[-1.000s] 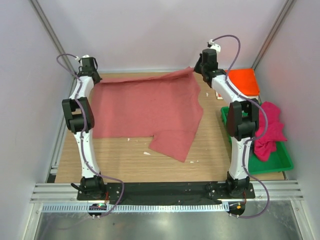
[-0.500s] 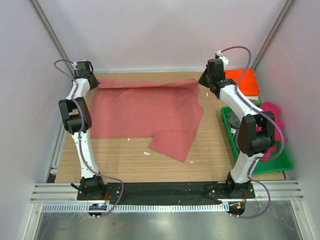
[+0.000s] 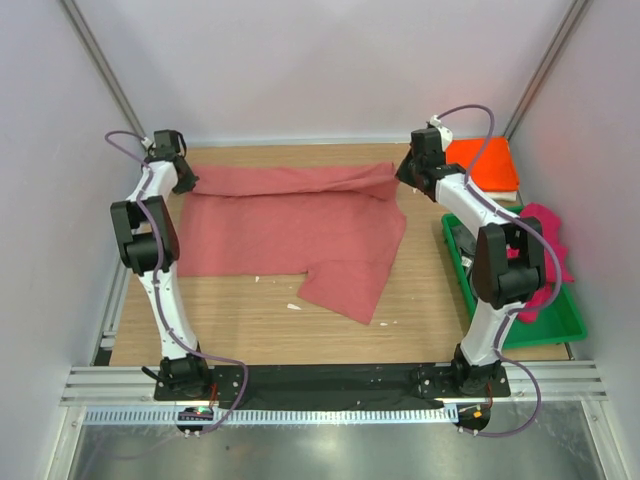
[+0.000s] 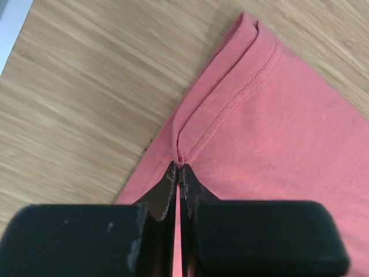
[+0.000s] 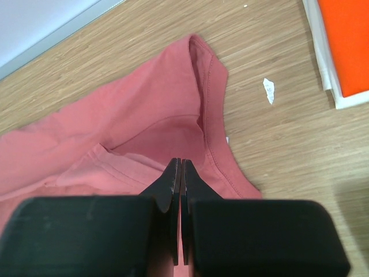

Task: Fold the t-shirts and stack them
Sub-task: Fold the tshirt

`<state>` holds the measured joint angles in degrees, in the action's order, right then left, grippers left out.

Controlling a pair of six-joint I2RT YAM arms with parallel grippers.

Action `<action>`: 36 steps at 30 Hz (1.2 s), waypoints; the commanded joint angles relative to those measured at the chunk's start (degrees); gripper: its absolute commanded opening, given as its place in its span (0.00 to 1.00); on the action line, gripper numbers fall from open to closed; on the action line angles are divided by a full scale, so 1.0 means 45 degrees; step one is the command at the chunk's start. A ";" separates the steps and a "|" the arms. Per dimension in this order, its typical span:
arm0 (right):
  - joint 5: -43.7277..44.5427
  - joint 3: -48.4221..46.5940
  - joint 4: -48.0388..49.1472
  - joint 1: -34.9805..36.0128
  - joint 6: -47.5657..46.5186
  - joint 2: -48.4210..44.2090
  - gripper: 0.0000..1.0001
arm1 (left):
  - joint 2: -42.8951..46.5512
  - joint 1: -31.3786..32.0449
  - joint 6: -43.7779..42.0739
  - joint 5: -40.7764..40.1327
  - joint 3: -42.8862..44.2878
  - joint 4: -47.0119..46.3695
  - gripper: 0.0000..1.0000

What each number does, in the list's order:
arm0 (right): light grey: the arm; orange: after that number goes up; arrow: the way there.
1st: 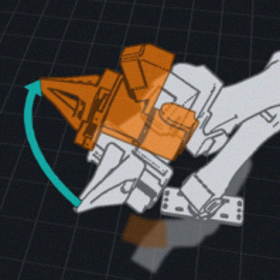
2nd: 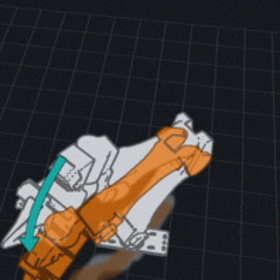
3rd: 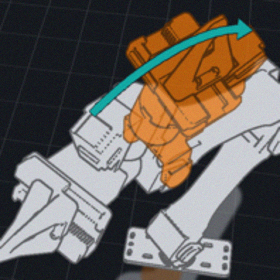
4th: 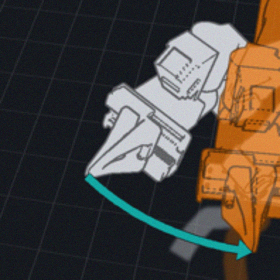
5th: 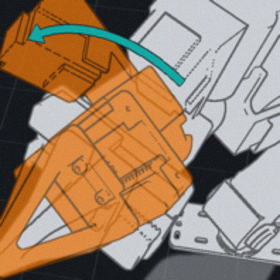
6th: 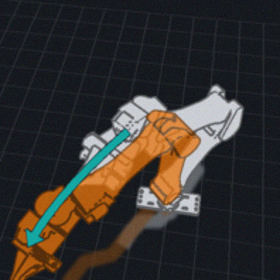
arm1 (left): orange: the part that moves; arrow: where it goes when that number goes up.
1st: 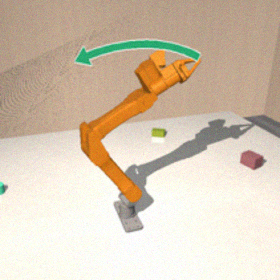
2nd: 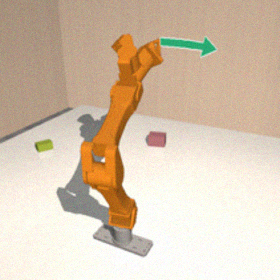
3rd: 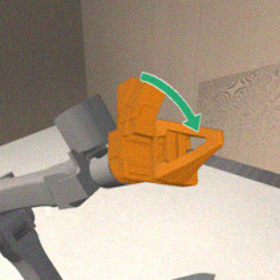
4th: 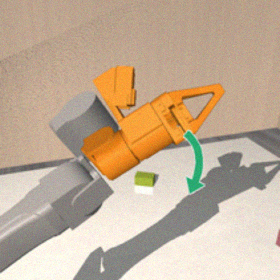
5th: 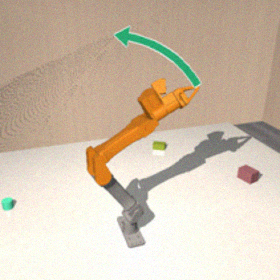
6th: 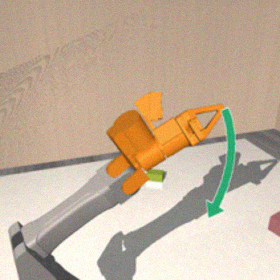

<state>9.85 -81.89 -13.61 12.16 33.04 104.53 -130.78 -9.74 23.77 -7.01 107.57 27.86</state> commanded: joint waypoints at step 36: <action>-0.3163 -0.1005 -0.1649 -0.0496 -0.0915 0.0408 0.38 | 0.1617 -0.0082 0.0987 -0.1078 -0.0934 0.1720 0.35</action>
<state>1.45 -86.78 -19.94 10.26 30.13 109.84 -129.51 -9.78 27.14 -8.80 104.84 33.06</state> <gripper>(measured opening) 0.338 0.338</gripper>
